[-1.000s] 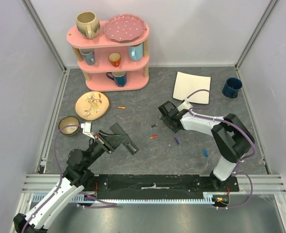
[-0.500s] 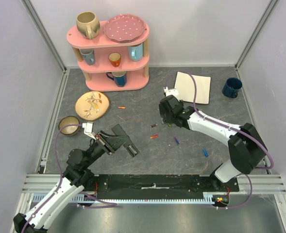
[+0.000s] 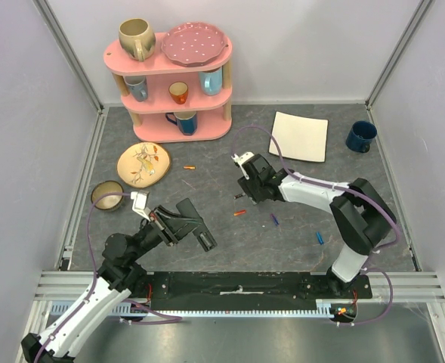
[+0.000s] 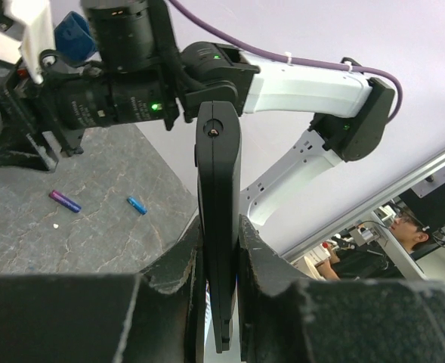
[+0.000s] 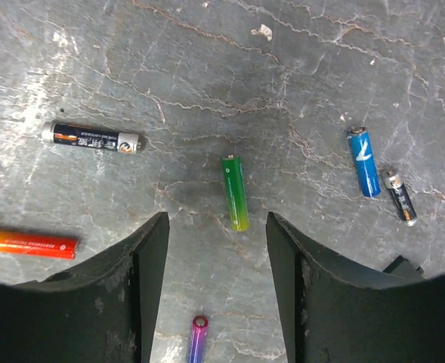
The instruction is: Load the batteries into the remote control
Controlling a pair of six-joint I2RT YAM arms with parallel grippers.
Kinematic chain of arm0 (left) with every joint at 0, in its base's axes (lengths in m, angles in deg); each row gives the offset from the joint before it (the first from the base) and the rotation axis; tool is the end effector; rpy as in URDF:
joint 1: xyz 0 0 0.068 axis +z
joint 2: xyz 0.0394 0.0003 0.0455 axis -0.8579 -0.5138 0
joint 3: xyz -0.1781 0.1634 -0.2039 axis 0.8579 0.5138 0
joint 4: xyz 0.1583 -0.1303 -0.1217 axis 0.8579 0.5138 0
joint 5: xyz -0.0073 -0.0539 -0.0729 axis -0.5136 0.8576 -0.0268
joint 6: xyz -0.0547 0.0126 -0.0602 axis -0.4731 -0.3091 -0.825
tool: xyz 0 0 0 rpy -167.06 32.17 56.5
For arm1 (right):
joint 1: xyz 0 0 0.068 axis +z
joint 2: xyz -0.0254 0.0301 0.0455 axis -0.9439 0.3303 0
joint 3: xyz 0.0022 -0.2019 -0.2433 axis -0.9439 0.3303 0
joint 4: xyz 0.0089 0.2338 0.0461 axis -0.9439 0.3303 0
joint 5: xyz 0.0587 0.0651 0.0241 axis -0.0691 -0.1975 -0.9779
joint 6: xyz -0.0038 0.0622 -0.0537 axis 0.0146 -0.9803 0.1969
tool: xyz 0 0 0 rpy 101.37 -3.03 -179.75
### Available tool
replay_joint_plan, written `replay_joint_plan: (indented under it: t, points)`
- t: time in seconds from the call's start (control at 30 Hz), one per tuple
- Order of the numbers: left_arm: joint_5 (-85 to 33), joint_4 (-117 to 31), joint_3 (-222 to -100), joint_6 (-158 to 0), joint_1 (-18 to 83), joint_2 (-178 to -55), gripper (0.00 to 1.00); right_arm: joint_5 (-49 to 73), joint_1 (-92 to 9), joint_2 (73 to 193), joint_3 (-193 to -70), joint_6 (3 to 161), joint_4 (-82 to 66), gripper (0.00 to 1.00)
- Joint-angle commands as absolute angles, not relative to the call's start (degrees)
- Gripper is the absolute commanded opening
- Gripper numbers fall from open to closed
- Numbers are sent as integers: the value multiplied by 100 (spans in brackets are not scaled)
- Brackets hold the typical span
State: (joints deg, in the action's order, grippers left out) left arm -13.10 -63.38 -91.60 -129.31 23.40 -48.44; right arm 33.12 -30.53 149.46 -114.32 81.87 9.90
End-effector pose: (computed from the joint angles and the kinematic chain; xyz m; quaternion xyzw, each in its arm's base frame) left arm 0.0431 -0.0629 0.2386 0.0161 0.5960 -0.6688 0.4441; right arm 0.2760 0.2114 0.2079 -0.2397 0.9225 0.0103 0.3023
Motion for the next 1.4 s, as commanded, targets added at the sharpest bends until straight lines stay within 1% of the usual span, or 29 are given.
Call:
replay_joint_plan:
  t: [0.0, 0.17, 0.37, 0.57, 0.67, 1.03, 1.37]
  points:
    - [-1188, -6290, -8431, -12684, 2375, -4679, 2, 3528, -3054, 15284, -11662, 8536, 856, 60]
    - [-1223, -6272, -8396, -12710, 2375, -4706, 2, 3582, -3142, 15276, -11442, 8343, 426, 57]
    - [-1241, -6272, -8352, -12710, 2375, -4706, 2, 3143, -3353, 15433, -11512, 8219, 390, 56]
    - [-1258, -6272, -8326, -12728, 2375, -4662, 2, 2441, -3635, 15531, -11504, 8122, 390, 52]
    - [-1276, -6272, -8300, -12728, 2375, -4662, 2, 2299, -3661, 15539, -11503, 8096, 399, 50]
    - [-1285, -6307, -8273, -12728, 2375, -4688, 2, 2193, -3687, 15680, -11336, 8008, 443, 45]
    - [-1276, -6307, -8247, -12728, 2375, -4679, 2, 2158, -3740, 15680, -11170, 7727, 531, 32]
